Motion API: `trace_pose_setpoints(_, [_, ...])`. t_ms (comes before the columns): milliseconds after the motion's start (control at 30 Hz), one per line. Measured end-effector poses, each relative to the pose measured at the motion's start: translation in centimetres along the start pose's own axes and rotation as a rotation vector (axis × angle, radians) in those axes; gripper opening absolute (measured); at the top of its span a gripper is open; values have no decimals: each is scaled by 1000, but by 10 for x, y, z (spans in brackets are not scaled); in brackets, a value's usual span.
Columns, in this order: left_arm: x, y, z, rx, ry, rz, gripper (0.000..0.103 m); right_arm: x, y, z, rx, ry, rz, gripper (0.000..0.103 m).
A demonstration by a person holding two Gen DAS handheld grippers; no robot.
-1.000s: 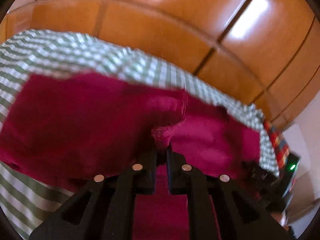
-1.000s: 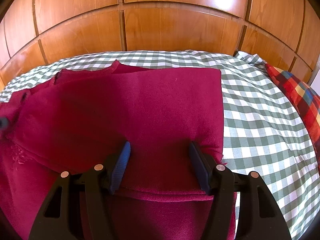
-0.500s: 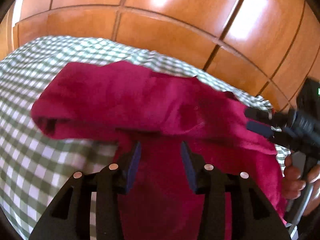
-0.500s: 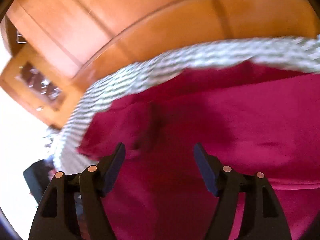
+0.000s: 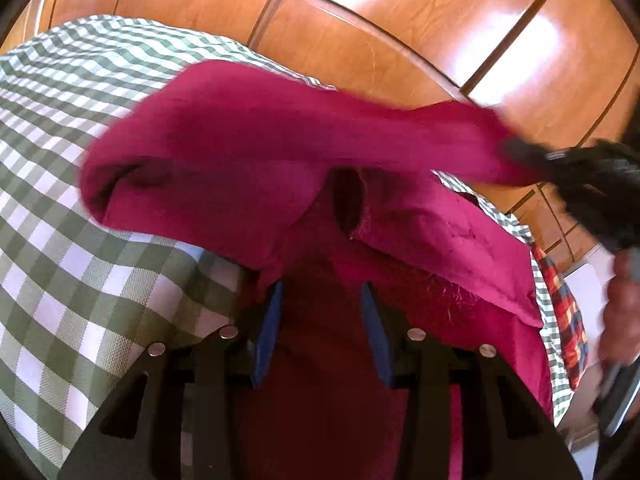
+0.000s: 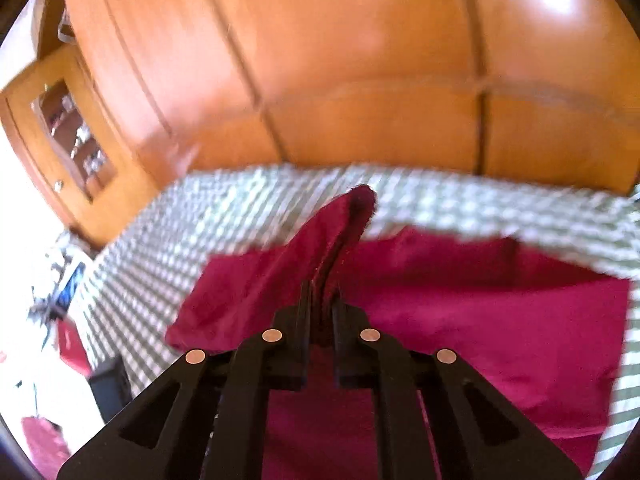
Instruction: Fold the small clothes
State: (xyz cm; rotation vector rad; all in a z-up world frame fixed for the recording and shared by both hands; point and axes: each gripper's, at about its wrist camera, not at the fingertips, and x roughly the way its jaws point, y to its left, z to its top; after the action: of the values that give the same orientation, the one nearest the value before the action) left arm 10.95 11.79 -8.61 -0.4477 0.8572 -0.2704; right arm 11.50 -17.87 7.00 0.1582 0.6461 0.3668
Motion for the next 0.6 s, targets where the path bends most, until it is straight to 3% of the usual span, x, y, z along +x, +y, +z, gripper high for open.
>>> trace_pose_setpoints(133, [0,0,-1,1,0,7,40,-25,-56,7,72,-29,-93,7])
trace_pose_setpoints(367, [3,1,3,-28,16,21,37,-28,-155,-47,250,54,-232,7])
trace_pose_setpoints(600, [-2,-13,8,10,55,84,36,-4,-192,-93,400,121,-223,7])
